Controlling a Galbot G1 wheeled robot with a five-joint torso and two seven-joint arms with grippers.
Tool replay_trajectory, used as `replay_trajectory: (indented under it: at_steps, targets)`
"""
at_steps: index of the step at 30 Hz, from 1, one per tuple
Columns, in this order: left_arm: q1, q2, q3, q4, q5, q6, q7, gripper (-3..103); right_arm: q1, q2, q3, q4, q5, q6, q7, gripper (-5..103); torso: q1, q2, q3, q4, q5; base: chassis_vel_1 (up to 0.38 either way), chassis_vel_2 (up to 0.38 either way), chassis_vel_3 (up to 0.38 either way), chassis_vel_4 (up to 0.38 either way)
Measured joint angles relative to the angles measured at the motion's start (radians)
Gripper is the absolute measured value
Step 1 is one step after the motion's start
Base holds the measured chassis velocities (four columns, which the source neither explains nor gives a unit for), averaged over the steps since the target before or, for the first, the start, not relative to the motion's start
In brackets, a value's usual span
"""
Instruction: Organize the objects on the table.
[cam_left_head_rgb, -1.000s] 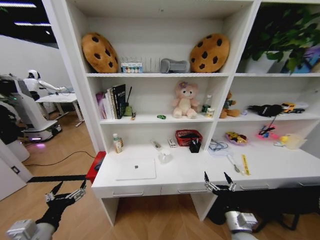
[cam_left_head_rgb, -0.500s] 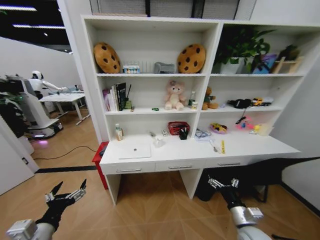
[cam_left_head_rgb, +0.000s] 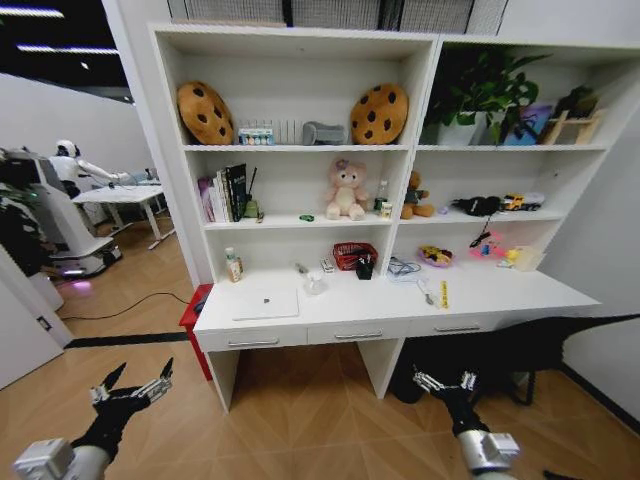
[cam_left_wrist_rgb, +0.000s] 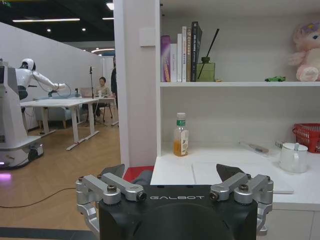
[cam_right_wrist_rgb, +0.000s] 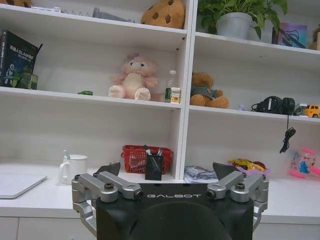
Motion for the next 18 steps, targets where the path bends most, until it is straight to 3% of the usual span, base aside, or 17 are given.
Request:
replay_trajectory:
  at_steps: [18]
  targets:
    - [0.000, 0.000, 0.000, 0.000, 0.000, 0.000, 0.000, 100, 0.043, -0.015, 0.022, -0.017, -0.023, 0.031, 0.020, 100, 0.000, 0.000, 0.000, 0.0001, 0.0002, 0.011, 0.020, -0.010, -0.020]
